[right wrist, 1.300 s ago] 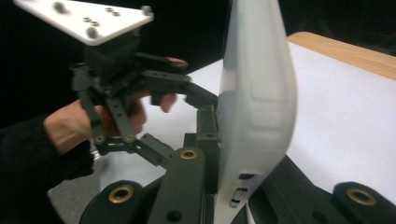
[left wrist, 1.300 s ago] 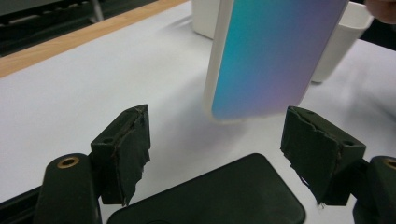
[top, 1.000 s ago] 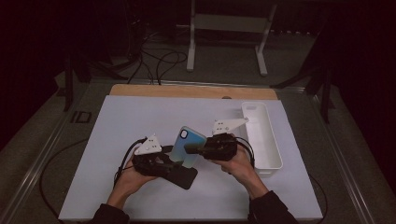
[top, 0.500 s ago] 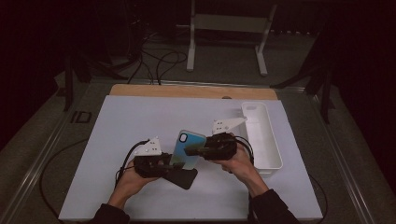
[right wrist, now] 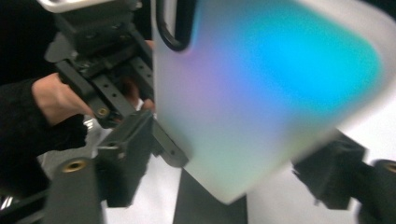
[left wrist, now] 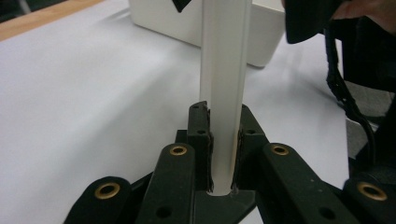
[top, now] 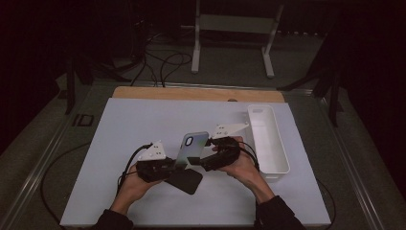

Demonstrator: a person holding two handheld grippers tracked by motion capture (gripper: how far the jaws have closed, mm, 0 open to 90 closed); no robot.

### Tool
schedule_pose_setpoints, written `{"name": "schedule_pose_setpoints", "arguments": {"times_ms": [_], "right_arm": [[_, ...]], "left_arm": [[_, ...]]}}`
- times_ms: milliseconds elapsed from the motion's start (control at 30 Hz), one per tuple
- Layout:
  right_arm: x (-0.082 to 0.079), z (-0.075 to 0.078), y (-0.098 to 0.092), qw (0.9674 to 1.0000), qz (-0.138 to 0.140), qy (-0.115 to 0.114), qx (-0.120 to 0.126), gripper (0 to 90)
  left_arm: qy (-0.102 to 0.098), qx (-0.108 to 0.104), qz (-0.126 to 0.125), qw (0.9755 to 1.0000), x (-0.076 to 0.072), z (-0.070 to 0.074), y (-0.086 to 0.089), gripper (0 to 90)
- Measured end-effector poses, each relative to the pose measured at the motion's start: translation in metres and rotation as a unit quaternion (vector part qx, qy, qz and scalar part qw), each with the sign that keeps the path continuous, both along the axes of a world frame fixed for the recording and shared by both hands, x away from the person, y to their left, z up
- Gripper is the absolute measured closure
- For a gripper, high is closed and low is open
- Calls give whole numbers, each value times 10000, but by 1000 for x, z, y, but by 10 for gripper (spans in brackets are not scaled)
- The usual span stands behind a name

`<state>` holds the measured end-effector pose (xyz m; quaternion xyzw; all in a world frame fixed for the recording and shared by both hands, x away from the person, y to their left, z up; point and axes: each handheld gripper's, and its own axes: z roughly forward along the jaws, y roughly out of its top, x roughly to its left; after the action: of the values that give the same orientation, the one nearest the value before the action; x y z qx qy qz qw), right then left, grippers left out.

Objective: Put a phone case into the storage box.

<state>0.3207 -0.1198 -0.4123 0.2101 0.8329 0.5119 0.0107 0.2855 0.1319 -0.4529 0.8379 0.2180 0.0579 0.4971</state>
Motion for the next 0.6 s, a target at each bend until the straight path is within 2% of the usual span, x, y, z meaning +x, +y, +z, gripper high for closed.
{"name": "schedule_pose_setpoints", "arguments": {"times_ms": [167,433,600], "right_arm": [[1,1,-4,9995,-311,58,-9,140],[1,3,-7,9982,-587,102,74,133],[0,8,-6,9956,-901,91,227,138]], "left_arm": [[-33,65,236,9997,1,0,1,808],[-49,132,623,9980,2,1,2,807],[-21,144,784,9968,2,0,1,807]]}}
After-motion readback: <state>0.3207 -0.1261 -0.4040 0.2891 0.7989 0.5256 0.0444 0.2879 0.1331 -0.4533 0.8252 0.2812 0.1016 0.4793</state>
